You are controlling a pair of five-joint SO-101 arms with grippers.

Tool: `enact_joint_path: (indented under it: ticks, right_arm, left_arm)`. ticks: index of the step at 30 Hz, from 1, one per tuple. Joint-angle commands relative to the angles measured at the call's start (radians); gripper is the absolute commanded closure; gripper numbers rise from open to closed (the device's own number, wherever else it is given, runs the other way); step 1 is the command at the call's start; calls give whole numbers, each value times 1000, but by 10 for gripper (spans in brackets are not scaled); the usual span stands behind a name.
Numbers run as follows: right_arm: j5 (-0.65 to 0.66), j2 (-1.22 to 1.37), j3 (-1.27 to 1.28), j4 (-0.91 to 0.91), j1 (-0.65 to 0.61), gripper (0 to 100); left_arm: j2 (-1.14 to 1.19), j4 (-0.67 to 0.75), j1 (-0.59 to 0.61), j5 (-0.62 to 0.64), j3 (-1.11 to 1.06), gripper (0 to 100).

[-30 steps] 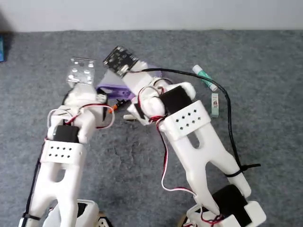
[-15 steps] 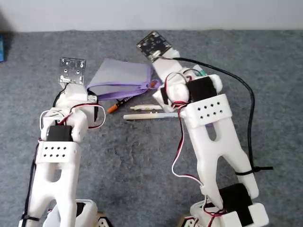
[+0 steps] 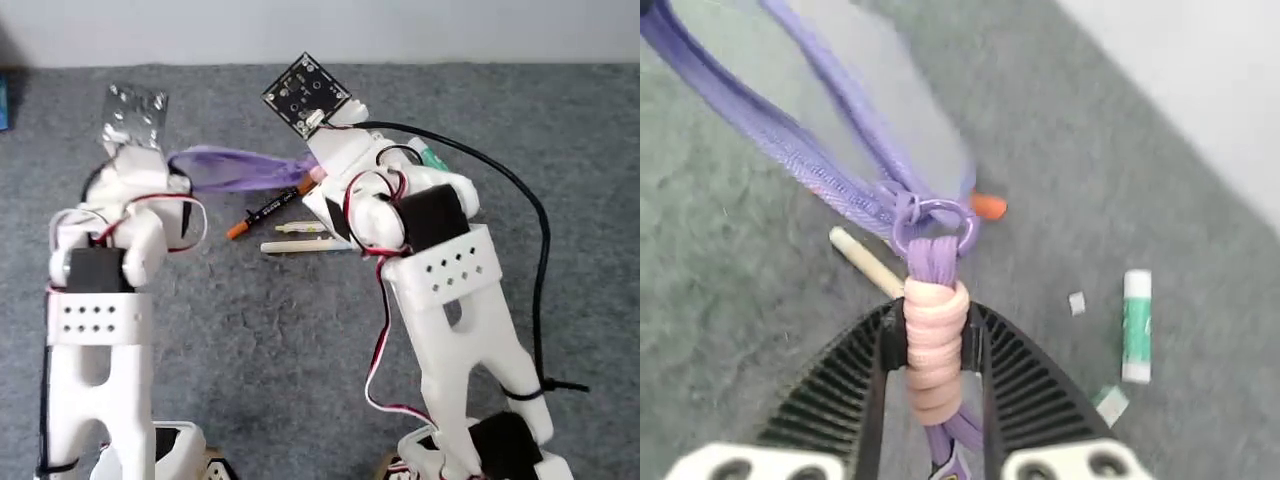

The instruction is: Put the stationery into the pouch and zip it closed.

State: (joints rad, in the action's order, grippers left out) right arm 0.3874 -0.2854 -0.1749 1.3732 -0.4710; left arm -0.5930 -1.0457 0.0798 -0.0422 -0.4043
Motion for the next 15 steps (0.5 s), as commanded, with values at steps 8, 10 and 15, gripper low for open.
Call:
enact_joint_path:
  ticks: [8,10,15]
  right_arm:
    - [9,-59,-167,19,-54,991]
    - [9,-67,-175,65,-94,991]
    - [2,-99,-181,150,-148,991]
  left_arm:
    - [-9,-387,8,-167,329,990]
    - [-9,-460,9,-189,354,990]
    - [-9,-603,66,-192,435,990]
